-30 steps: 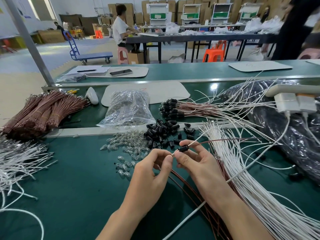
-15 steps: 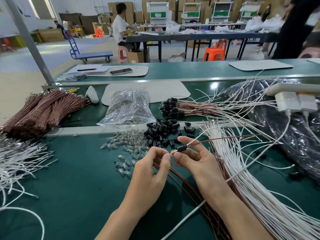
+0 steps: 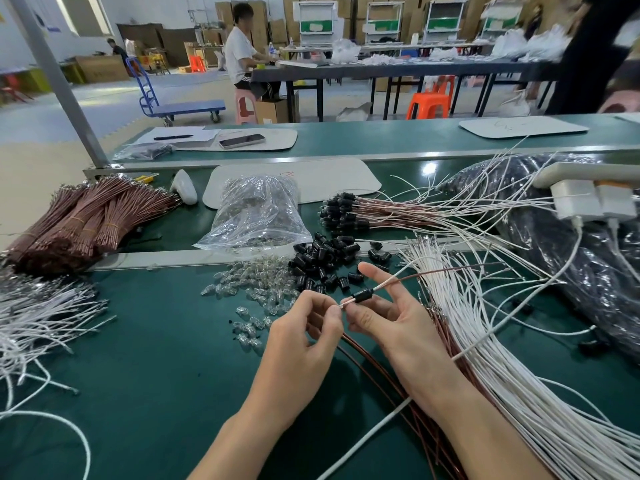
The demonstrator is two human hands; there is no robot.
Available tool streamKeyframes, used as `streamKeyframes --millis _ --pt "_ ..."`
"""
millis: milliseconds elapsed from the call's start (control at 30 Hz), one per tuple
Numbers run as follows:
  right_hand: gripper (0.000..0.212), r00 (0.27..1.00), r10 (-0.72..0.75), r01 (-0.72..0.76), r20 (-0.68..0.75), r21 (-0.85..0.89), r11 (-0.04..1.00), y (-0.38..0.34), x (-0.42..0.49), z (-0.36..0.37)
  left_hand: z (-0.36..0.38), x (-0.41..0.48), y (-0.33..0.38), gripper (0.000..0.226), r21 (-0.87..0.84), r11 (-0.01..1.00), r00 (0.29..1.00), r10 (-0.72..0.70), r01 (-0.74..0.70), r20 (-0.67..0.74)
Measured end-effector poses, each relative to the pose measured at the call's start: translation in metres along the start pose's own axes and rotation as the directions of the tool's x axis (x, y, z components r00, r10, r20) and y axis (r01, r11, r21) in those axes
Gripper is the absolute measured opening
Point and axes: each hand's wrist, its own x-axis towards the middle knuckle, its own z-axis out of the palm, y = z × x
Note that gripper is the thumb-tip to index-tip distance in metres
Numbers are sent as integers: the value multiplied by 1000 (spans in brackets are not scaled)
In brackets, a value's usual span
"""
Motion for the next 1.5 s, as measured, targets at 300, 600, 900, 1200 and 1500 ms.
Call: streamKeyframes --millis 300,600,900,1200,1500 --pt "66 1000 13 -13 4 31 999 4 2 -2 -1 -2 2 14 38 999 999 -9 8 33" --pt "76 995 12 -1 -98 115 993 5 8 -7 -42 9 -13 16 654 754 997 77 -56 -5" --pt "84 996 37 -20 -78 212 977 -1 7 -7 -56 13 -31 22 751 660 995 -81 13 55" --pt "86 997 63 -48 -49 260 964 -2 7 -6 -43 11 -10 13 555 832 987 104 -19 -122" --pt "81 996 80 -64 -43 292 954 -2 8 -4 4 -2 12 12 -181 971 987 -160 156 -9"
